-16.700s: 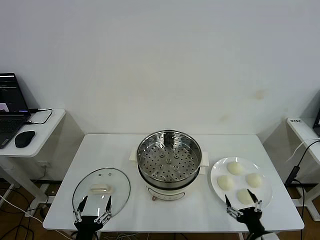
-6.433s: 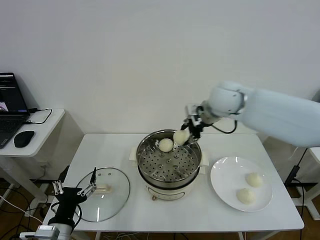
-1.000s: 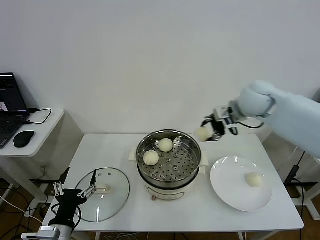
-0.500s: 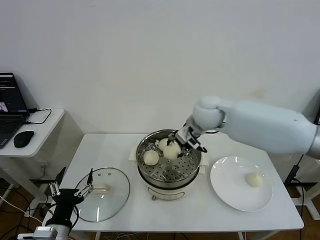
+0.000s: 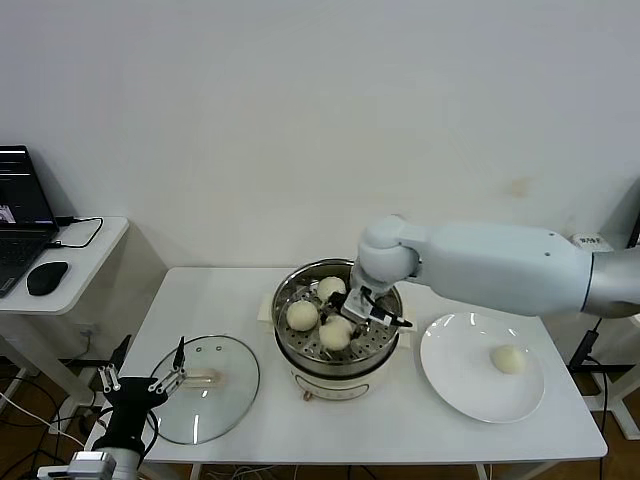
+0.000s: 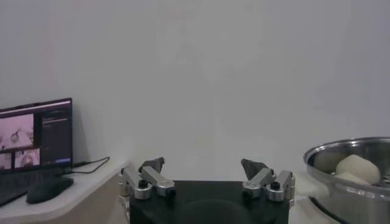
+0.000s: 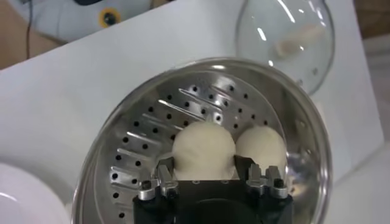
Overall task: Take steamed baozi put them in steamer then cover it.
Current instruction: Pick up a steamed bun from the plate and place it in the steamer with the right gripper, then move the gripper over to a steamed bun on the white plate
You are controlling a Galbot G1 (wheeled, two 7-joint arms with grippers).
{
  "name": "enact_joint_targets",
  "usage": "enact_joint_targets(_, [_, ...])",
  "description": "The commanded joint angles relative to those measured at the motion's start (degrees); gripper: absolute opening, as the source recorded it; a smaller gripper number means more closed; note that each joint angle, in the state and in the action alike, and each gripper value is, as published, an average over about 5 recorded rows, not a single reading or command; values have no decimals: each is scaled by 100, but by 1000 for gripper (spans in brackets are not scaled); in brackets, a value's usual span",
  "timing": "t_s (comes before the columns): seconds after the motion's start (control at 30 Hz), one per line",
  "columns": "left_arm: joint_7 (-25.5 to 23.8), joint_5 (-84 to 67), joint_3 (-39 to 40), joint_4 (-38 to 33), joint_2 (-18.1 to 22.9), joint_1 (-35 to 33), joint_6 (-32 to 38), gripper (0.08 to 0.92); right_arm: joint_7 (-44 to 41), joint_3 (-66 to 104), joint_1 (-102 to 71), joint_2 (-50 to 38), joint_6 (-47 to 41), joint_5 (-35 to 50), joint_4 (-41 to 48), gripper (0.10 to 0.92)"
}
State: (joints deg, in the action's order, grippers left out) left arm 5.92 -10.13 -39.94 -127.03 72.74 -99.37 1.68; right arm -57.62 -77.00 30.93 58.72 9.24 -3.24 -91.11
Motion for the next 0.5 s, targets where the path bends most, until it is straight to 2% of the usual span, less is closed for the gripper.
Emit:
enact_joint_targets(0.03, [2,3,8,38,3,0,11,823,-24,-112,-6,107,393,-270,-68,628])
enact_joint_targets(0.13, [2,5,14,68,2,11,19,823,-3,-90,-5,51,412,-261,-92,646])
enact_joint_targets(0.37, [-3,5,17,86,-35,63,8,823,63,160,111,-262,244,11,-116,802])
enact_joint_targets(0.5, [-7,4,-7,104,-80,78,8,823,69,520,202,-687,-255,466,-113,821])
